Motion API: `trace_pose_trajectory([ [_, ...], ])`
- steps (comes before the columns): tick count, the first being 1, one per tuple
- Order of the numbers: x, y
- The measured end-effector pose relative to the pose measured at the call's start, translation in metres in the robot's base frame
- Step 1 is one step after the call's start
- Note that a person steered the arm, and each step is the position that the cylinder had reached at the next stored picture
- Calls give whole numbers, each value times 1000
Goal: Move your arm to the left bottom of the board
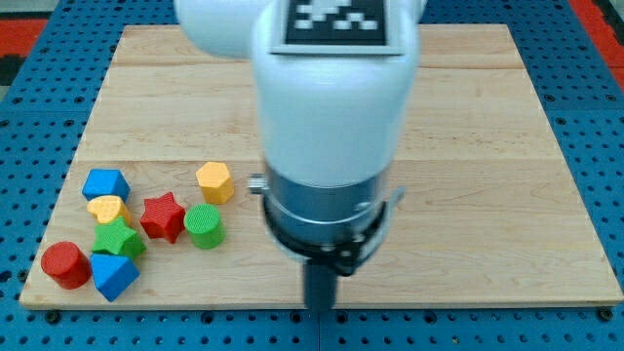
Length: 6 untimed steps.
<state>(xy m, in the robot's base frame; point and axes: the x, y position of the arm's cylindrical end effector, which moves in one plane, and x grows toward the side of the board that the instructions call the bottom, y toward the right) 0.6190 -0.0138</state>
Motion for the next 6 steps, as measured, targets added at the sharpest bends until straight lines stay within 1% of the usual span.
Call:
trace_pose_trajectory([
  [1, 0, -78],
  [3, 0, -83],
  [5, -2, -174],
  [6, -1, -210],
])
